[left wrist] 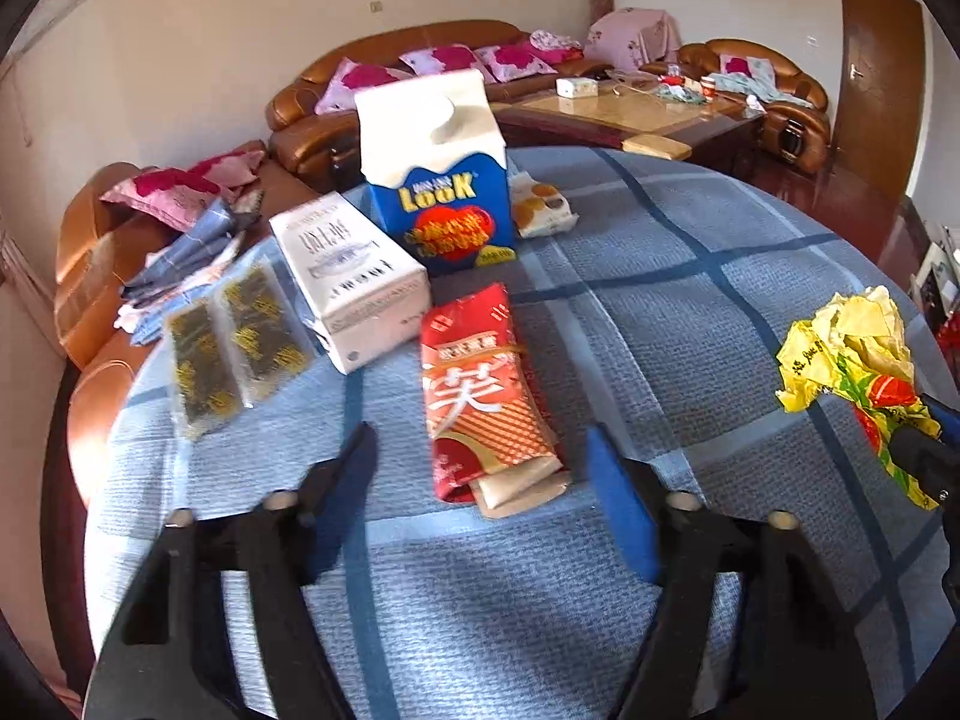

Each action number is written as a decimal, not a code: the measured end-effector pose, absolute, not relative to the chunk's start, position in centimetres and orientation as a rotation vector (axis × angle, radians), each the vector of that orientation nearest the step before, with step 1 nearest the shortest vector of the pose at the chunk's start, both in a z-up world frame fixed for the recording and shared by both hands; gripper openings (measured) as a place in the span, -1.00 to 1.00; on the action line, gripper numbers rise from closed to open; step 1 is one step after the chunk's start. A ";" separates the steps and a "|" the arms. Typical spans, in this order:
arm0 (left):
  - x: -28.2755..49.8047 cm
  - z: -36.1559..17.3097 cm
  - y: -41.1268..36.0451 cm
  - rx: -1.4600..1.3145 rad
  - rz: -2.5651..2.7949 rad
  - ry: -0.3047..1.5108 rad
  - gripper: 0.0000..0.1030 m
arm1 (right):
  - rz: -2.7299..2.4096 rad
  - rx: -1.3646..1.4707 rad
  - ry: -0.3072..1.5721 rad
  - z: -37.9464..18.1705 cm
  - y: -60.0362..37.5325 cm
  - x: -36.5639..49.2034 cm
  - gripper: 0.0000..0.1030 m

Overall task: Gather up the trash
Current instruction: 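Move both tools back to the table and grasp the yellow bag with the right tool, then grasp the red-white snack packet with the left tool while the right tool holds the yellow bag, then lift the red-white snack packet with the left tool, then carry the snack packet and yellow bag over the teal bucket with both tools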

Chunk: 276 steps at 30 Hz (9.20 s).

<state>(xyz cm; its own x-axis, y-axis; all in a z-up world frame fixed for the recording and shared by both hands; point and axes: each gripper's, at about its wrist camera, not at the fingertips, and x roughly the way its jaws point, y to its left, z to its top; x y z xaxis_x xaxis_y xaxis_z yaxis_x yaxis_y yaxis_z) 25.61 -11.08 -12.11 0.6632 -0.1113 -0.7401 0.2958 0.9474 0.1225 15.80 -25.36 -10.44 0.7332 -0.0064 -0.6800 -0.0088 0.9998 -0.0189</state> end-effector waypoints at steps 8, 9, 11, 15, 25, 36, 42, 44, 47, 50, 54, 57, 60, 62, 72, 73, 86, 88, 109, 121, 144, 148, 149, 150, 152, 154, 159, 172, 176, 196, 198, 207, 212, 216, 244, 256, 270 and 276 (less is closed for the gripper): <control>23.3 -11.1 -10.6 0.245 -0.314 0.776 -0.10 | 0.000 -0.031 0.745 -10.3 -25.4 15.0 -0.67; 22.8 -10.8 -10.6 0.252 -0.316 0.764 -0.10 | -0.002 -0.034 0.744 -10.3 -25.4 14.8 -0.67; 21.5 -10.3 -10.6 0.265 -0.335 0.747 -0.10 | -0.008 -0.039 0.740 -10.2 -25.6 14.2 -0.67; 19.5 -9.6 -10.5 0.262 -0.353 0.720 -0.23 | -0.013 -0.038 0.731 -9.9 -25.9 13.1 -0.67; 17.9 -9.5 -10.3 0.239 -0.399 0.757 -0.83 | -0.012 -0.044 0.711 -9.2 -26.1 10.9 -0.67; 15.7 -7.2 -9.9 0.230 -0.416 0.691 -0.84 | -0.023 -0.044 0.693 -8.8 -26.7 9.1 -0.67; 14.5 -6.0 -11.2 0.242 -0.453 0.653 -0.85 | -0.039 -0.040 0.679 -8.3 -27.2 8.3 -0.67; 14.2 -5.9 -11.4 0.250 -0.457 0.656 -0.85 | -0.040 -0.038 0.679 -8.3 -27.3 8.1 -0.67; 14.0 -6.6 -11.6 0.270 -0.442 0.667 -0.84 | -0.040 -0.034 0.680 -8.5 -27.4 7.8 -0.67; 14.3 -8.3 -11.4 0.267 -0.413 0.719 -0.40 | -0.038 -0.030 0.688 -8.8 -27.4 7.8 -0.67; 15.0 -10.4 -10.9 0.250 -0.380 0.779 0.02 | -0.035 -0.026 0.698 -9.3 -27.4 7.8 -0.67; 15.1 -10.1 -11.0 0.231 -0.378 0.767 0.18 | -0.038 -0.020 0.700 -9.5 -27.6 7.7 -0.67; 14.8 -9.6 -12.0 0.243 -0.399 0.737 0.40 | -0.043 -0.018 0.703 -9.7 -27.8 7.7 -0.67; 14.9 -9.8 -12.9 0.259 -0.406 0.735 0.45 | -0.048 -0.019 0.706 -9.9 -27.9 7.8 -0.67; 16.3 -11.6 -14.2 0.287 -0.433 0.841 -0.24 | -0.045 -0.017 0.709 -10.2 -28.0 7.7 -0.67; 16.1 -11.5 -14.3 0.296 -0.441 0.834 -0.34 | -0.045 -0.019 0.703 -10.1 -27.9 7.6 -0.67; 14.5 -9.8 -15.9 0.330 -0.487 0.769 -0.95 | -0.065 -0.026 0.676 -9.1 -28.6 6.7 -0.67; 14.4 -9.4 -15.7 0.324 -0.487 0.758 -0.97 | -0.064 -0.025 0.678 -9.2 -28.5 6.8 -0.67; 13.5 -7.5 -15.4 0.283 -0.474 0.677 0.39 | -0.085 -0.042 0.675 -9.6 -28.9 6.7 -0.67; 14.1 -11.5 -17.9 0.356 -0.512 0.809 0.39 | -0.089 -0.042 0.703 -10.9 -29.2 6.4 -0.67; 13.4 -11.5 -18.2 0.374 -0.552 0.802 -0.14 | -0.074 -0.051 0.694 -10.6 -28.9 5.7 -0.67; 13.1 -11.2 -18.0 0.376 -0.540 0.776 -0.14 | -0.073 -0.052 0.695 -10.6 -28.8 5.6 -0.67; 13.0 -11.1 -18.0 0.373 -0.539 0.772 -0.14 | -0.073 -0.052 0.694 -10.5 -28.8 5.6 -0.67; 13.0 -11.1 -18.0 0.372 -0.536 0.768 -0.14 | -0.072 -0.051 0.694 -10.6 -28.8 5.6 -0.67; 13.0 -11.0 -17.8 0.370 -0.532 0.765 -0.14 | -0.071 -0.054 0.693 -10.6 -28.8 5.6 -0.67; 12.8 -10.8 -17.6 0.371 -0.514 0.746 -0.14 | -0.071 -0.056 0.692 -10.6 -28.7 5.6 -0.67; 12.3 -9.4 -17.4 0.392 -0.482 0.683 -0.14 | -0.076 -0.070 0.685 -10.1 -28.6 5.3 -0.67; 10.7 -5.6 -21.7 0.422 -0.543 0.573 -0.14 | -0.178 -0.102 0.657 -8.0 -31.6 2.9 -0.67; 9.9 -4.9 -23.4 0.442 -0.571 0.550 -0.14 | -0.208 -0.095 0.644 -7.4 -32.9 2.2 -0.67; 7.5 -3.8 -24.9 0.496 -0.577 0.491 -0.14 | -0.242 -0.117 0.608 -6.0 -33.1 0.7 -0.67; 7.5 -3.8 -25.0 0.503 -0.580 0.491 -0.14 | -0.251 -0.118 0.611 -6.0 -33.2 0.6 -0.67; 7.2 -3.8 -25.9 0.515 -0.597 0.485 -0.14 | -0.286 -0.120 0.616 -5.8 -34.0 0.3 -0.67; 6.7 -3.6 -26.6 0.526 -0.603 0.465 -0.14 | -0.306 -0.121 0.612 -5.7 -34.6 0.1 -0.67; 6.5 -3.6 -27.3 0.535 -0.615 0.459 -0.14 | -0.324 -0.118 0.616 -5.9 -35.0 -0.2 -0.67; 3.1 -4.0 -33.3 0.594 -0.741 0.406 -0.14 | -0.428 -0.068 0.648 -7.3 -40.5 -2.5 -0.67; 2.6 -4.4 -35.1 0.583 -0.796 0.421 -0.13 | -0.462 -0.041 0.662 -7.8 -42.3 -3.1 -0.67; 2.1 -5.0 -36.7 0.591 -0.827 0.437 -0.13 | -0.487 -0.021 0.675 -8.1 -43.4 -3.3 -0.66; 2.2 -5.4 -37.1 0.587 -0.832 0.443 -0.13 | -0.497 -0.014 0.676 -8.1 -43.7 -3.3 -0.66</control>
